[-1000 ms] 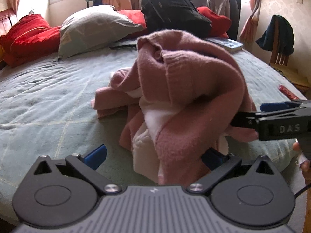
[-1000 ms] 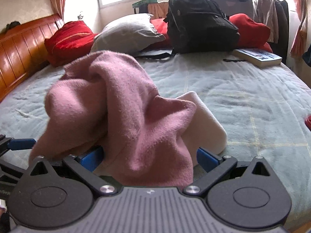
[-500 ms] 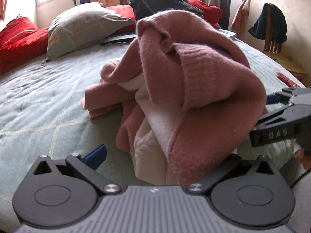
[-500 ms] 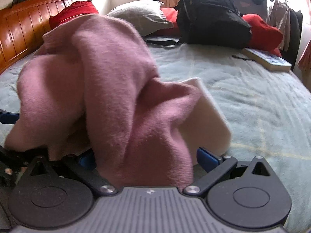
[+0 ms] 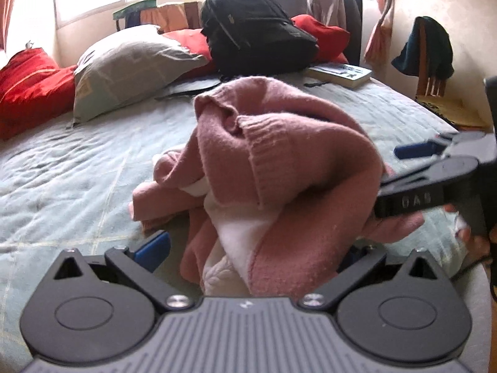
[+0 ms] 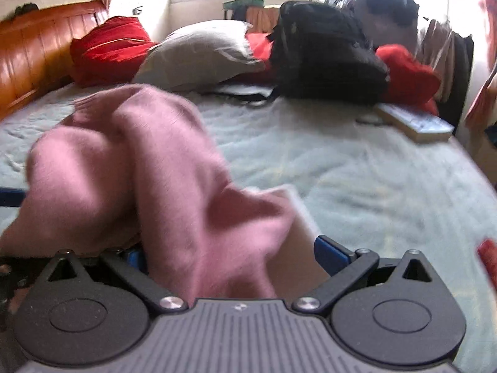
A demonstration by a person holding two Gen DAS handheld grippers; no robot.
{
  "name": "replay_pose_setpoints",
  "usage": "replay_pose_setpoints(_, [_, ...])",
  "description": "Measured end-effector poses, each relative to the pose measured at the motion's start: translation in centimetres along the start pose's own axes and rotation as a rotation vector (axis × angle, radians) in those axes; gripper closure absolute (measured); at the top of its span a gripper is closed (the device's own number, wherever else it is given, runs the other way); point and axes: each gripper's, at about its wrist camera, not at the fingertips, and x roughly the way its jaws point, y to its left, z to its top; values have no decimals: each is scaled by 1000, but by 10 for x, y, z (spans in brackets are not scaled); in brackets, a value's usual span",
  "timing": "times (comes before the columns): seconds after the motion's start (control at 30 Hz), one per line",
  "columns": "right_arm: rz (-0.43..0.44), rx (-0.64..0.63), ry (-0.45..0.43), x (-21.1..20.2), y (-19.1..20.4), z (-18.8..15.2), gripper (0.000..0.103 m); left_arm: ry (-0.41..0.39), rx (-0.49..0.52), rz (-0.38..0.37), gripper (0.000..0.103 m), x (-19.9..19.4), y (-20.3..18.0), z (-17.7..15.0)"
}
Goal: Fold clothes
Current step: 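Lift and pull the pink fabric out of the pile with the right tool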
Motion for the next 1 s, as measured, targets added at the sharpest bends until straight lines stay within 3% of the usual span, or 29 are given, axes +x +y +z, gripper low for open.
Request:
replay_pose_setpoints(0.27, [-70, 106, 19, 14, -60, 7, 0, -10, -8, -143, 1, -6, 5, -11])
replay_pose_setpoints(0.5, [-74, 136, 49, 22, -76, 2, 0, -14, 24, -206, 1, -5, 4, -19])
replay_pose_setpoints(0.77, [-56, -3, 49, 21, -61, -1, 0, 31, 94, -166, 1, 3, 8, -33])
replay_pose_setpoints(1.0, [-12, -54, 96, 28, -50, 17, 0, 18, 107, -202, 1, -30, 22, -23])
